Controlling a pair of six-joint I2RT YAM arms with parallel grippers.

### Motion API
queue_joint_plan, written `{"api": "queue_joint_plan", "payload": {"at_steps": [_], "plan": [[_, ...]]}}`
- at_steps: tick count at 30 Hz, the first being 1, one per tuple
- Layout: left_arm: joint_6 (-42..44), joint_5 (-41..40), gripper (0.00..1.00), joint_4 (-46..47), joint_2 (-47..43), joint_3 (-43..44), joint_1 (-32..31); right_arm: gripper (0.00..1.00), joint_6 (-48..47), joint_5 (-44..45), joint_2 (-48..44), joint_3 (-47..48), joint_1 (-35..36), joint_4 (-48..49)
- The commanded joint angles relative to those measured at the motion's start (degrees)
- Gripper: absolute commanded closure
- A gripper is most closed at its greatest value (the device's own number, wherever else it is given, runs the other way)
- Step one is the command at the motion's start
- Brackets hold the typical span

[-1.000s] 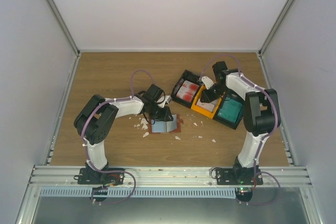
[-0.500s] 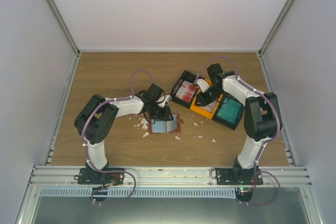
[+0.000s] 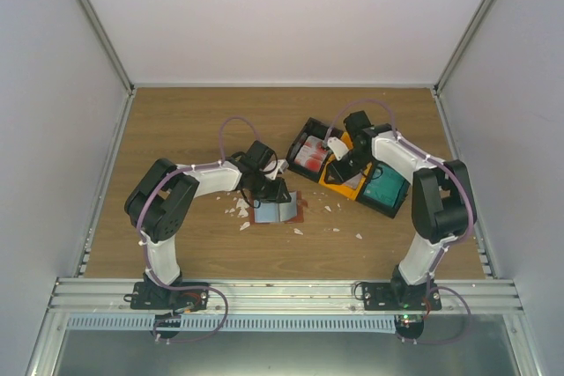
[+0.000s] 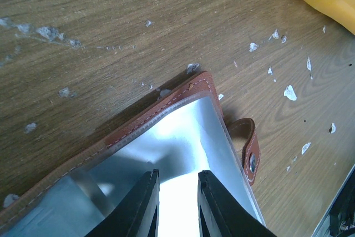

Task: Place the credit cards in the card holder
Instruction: Pick up the credit card from the storage box.

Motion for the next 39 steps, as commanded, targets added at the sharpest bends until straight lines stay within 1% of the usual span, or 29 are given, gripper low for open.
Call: {"api": "queue_joint_plan", "payload": {"at_steps": [1,8,12,16,21,25,35,37,39], "plan": [[0.3,0.1,0.76,0.9,0.5,-0.3,0.5,0.65,0.6,0.6,-1.1,-1.9,0.8,-1.5],[0.2,-0.1,0.76,0.6,0.1,-0.3,0.4,0.64,-0.5,-0.4,-4.6,-2.5,1.2,-0.9],[0.1,-0.4,0.76,0.6,-0.1,-0.4,0.5,0.57,-0.8,4.1,-6.1,-1.9,1.2,0.5],[-0.2,-0.4,0.76,0.8,0.0,-0.4,0.5,0.52,-1.0,6.0,-6.9,-1.2,1.2,1.7],[-0.3,-0.3,0.76,0.8,0.3,-0.2,0.5,0.47,-1.1,9.1,-5.9,-2.6,1.2,2.9],[-0.1,-0.3,0.76,0.6,0.6,-0.2,0.4,0.45,-1.6,9.0,-3.9,-3.4,1.2,3.2],[0.1,-0.2,0.76,0.8,0.7,-0.2,0.5,0.44,-1.9,4.2,-0.2,-3.7,1.2,1.8],[0.1,-0.3,0.76,0.7,0.7,-0.2,0.5,0.47,-1.8,3.4,-0.1,-3.8,1.3,1.6],[0.2,-0.3,0.76,0.6,0.7,-0.1,0.5,0.54,-1.3,3.6,-0.4,-3.6,1.2,1.6]]}}
